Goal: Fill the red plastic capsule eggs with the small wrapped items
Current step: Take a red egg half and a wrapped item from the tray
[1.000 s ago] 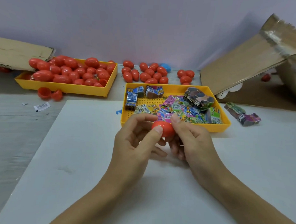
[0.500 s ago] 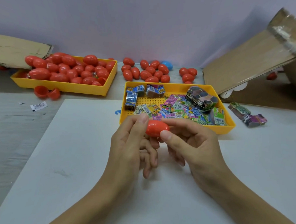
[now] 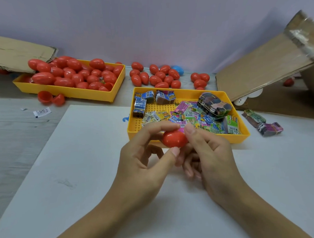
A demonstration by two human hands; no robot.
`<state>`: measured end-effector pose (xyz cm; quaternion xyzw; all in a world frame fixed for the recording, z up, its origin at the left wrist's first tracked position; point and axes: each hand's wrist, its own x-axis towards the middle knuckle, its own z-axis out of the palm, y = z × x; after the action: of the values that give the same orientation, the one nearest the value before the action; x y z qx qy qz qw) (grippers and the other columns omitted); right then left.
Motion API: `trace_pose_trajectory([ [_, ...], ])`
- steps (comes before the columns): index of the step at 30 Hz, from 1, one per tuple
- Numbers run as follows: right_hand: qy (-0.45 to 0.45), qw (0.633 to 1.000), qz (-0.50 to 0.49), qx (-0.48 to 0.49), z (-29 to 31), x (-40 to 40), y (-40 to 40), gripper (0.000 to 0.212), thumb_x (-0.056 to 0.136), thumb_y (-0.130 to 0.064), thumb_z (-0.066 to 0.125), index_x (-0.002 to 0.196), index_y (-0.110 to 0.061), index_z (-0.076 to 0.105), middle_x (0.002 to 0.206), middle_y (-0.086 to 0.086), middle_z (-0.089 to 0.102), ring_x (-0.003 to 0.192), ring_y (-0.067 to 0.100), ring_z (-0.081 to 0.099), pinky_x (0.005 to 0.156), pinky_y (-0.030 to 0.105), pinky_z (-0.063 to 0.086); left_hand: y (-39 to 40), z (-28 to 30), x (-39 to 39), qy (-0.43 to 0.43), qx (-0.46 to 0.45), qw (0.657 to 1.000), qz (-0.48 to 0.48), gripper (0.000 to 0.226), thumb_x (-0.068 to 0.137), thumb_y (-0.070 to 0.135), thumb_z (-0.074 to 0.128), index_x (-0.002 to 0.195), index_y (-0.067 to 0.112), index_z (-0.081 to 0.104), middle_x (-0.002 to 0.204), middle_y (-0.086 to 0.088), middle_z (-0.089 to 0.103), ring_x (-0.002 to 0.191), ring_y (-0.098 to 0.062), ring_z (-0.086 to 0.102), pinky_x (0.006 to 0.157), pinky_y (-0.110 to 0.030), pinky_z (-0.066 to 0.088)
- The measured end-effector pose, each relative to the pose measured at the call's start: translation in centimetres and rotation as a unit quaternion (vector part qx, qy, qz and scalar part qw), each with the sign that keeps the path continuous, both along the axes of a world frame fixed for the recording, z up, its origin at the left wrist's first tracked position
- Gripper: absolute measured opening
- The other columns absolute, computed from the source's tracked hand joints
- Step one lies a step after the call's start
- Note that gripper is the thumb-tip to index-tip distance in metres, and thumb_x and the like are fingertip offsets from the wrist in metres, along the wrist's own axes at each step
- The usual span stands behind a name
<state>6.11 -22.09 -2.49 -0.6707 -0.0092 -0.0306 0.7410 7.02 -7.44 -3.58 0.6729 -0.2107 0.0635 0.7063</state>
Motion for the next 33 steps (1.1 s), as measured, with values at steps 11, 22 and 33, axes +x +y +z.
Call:
trace_pose_trajectory([
  [11,-0.056,0.998,0.026,-0.002,-0.02,-0.38,-0.01,0.026,0.078,-0.013,0.074,0.098,-0.031,0.075,0.084,0.001,0.075,0.057,0.014,0.065,0.043,0.023,0.045,-0.10,0.13,0.65,0.165,-0.053,0.984,0.032,0.058,0.085,0.063,0.049,0.091,0.008,0.064,0.056,-0.008,0.054,0.045,-0.029,0.047,0.038,-0.028,0.039],
  [22,0.019,0.999,-0.003,0.042,0.25,0.05,0.00,0.038,0.083,-0.057,0.058,0.091,-0.023,0.073,0.074,0.011,0.072,0.036,0.017,0.051,0.034,0.016,0.031,0.04,0.41,0.03,0.077,-0.092,0.992,0.041,0.031,0.076,0.026,0.072,0.106,0.023,0.064,0.096,-0.004,0.068,0.072,-0.022,0.068,0.058,-0.032,0.057],
  [33,-0.015,0.999,0.016,0.026,0.00,-0.29,-0.14,0.010,0.085,-0.028,0.069,0.092,-0.024,0.074,0.075,0.012,0.073,0.044,0.016,0.057,0.038,0.018,0.039,-0.03,-0.30,0.29,0.032,-0.092,0.995,0.016,0.047,0.077,-0.011,0.048,0.113,0.015,0.061,0.108,-0.006,0.071,0.101,-0.023,0.070,0.077,-0.025,0.057],
])
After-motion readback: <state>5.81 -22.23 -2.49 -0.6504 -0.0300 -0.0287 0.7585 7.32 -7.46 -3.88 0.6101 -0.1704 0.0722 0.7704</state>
